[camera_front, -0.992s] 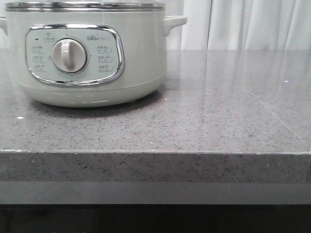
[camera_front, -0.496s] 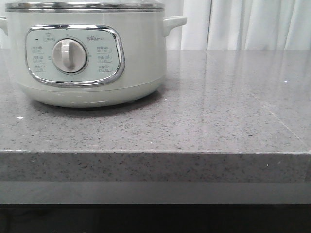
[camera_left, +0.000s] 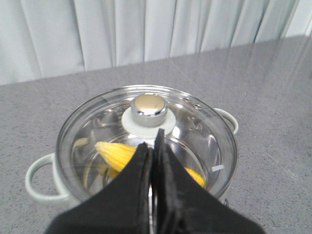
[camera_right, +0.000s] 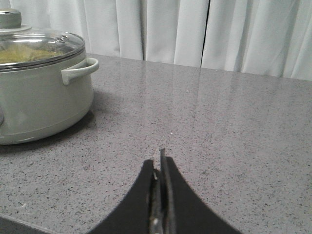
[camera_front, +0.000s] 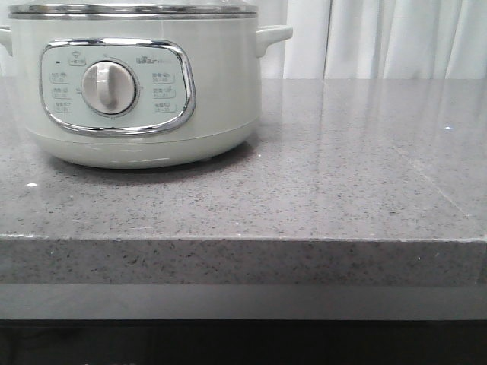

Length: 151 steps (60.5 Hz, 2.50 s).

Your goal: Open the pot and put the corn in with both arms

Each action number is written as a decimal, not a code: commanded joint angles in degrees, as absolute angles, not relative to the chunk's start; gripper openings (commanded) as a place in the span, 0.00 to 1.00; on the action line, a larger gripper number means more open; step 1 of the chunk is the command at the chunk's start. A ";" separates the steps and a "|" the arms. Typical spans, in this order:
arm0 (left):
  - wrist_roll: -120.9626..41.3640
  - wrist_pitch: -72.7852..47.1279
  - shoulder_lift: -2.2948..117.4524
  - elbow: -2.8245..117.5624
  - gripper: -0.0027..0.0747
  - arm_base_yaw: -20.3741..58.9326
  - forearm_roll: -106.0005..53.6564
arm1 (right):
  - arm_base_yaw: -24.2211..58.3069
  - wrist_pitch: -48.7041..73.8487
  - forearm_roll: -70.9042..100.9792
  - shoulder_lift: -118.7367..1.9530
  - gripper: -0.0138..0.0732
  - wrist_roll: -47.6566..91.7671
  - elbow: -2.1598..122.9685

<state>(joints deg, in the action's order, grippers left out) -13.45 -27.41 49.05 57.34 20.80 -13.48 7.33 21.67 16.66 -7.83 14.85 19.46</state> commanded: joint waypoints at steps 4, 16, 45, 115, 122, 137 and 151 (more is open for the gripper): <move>-13.63 -15.40 36.87 46.67 0.01 20.86 -13.35 | 7.28 17.48 16.47 -8.40 0.08 15.52 20.80; -13.63 -14.84 20.37 33.09 0.01 20.86 -13.21 | 7.28 17.48 16.47 -8.40 0.08 15.52 20.80; -13.63 -14.97 4.97 24.47 0.01 20.86 -13.21 | 7.23 17.48 16.47 -8.40 0.08 15.52 20.80; -2.38 -9.37 -1.75 2.29 0.01 -0.80 -3.32 | 7.23 17.49 16.47 -8.40 0.08 15.52 20.80; -2.38 -6.17 -1.75 -0.60 0.01 -1.54 -3.32 | 7.23 17.49 16.47 -8.40 0.08 15.52 20.80; -2.38 -7.38 -1.75 -0.43 0.01 -1.77 -3.32 | 7.23 17.49 16.47 -8.40 0.08 15.52 20.80; -2.38 -7.38 -1.75 -0.43 0.01 -1.77 -3.32 | 7.23 17.49 16.47 -8.40 0.08 15.52 20.80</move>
